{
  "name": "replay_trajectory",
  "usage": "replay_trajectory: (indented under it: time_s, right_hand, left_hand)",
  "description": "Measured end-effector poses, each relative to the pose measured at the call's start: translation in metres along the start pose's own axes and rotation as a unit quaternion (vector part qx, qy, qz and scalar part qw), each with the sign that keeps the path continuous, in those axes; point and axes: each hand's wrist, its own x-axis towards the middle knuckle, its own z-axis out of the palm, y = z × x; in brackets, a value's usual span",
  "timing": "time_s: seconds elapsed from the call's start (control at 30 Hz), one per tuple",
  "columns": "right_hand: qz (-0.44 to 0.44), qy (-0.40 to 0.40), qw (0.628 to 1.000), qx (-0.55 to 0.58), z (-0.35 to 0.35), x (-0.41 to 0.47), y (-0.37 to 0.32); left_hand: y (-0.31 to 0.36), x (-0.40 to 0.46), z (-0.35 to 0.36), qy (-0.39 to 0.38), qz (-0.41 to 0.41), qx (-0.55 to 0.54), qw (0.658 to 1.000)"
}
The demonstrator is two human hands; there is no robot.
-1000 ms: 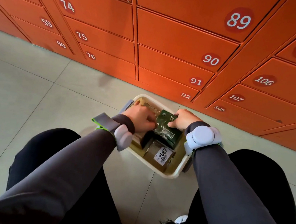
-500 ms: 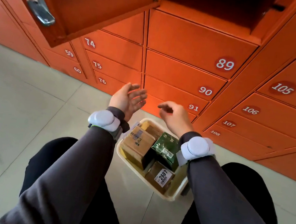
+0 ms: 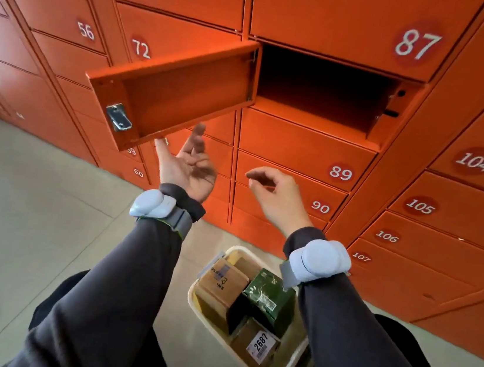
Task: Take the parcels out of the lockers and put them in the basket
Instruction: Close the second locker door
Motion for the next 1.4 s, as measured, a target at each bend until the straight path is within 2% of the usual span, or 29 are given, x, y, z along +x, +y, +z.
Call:
replay_trajectory:
  time_s: [0.1,0.2,0.37,0.47,0.53,0.6,0.7,0.77,0.87,0.93,1.0,1.2,1.4]
  right_hand:
    - [-0.025,0.017,0.999,0.034,-0.010,-0.002,-0.017]
    - [-0.054,0.032,0.995,0.074,-0.019,-0.005,-0.033]
    - [-0.107,0.039,0.981,0.156,-0.026,-0.014,-0.051]
    - [-0.132,0.037,0.959,0.248,-0.034,-0.023,-0.046]
    - [-0.125,0.056,0.943,0.303,-0.039,-0.030,-0.034]
    - [-0.099,0.112,0.933,0.327,-0.045,-0.037,-0.019]
    - [-0.024,0.191,0.912,0.362,-0.053,-0.046,0.006]
    - [0.009,0.207,0.910,0.360,-0.057,-0.049,0.018]
    - [0.023,0.232,0.930,0.285,-0.066,-0.046,0.025]
    - [0.034,0.268,0.920,0.283,-0.074,-0.037,0.026]
    - [0.038,0.296,0.895,0.331,-0.083,-0.025,0.025]
    - [0.076,0.339,0.859,0.375,-0.098,0.003,0.023]
    - [0.082,0.364,0.841,0.392,-0.104,0.012,0.023]
  left_hand:
    - [-0.001,-0.001,-0.004,-0.022,0.014,-0.059,0.998]
    - [-0.008,-0.007,-0.011,-0.056,0.005,-0.056,0.997]
    - [-0.031,-0.022,-0.016,-0.124,-0.092,-0.048,0.987]
    - [-0.052,-0.024,-0.004,-0.123,-0.118,0.028,0.985]
    - [-0.066,-0.024,0.004,-0.108,-0.129,0.087,0.982]
    - [-0.080,-0.024,0.012,-0.104,-0.159,0.106,0.976]
    - [-0.097,-0.015,0.022,-0.050,-0.184,0.156,0.969]
    - [-0.105,-0.006,0.026,-0.020,-0.169,0.203,0.964]
    - [-0.107,-0.001,0.023,0.018,-0.165,0.236,0.958]
    - [-0.102,0.000,0.012,0.044,-0.171,0.246,0.953]
    - [-0.096,0.001,0.002,0.061,-0.171,0.241,0.953]
    - [-0.083,-0.002,-0.022,0.104,-0.166,0.264,0.944]
    - [-0.078,-0.002,-0.040,0.130,-0.157,0.289,0.935]
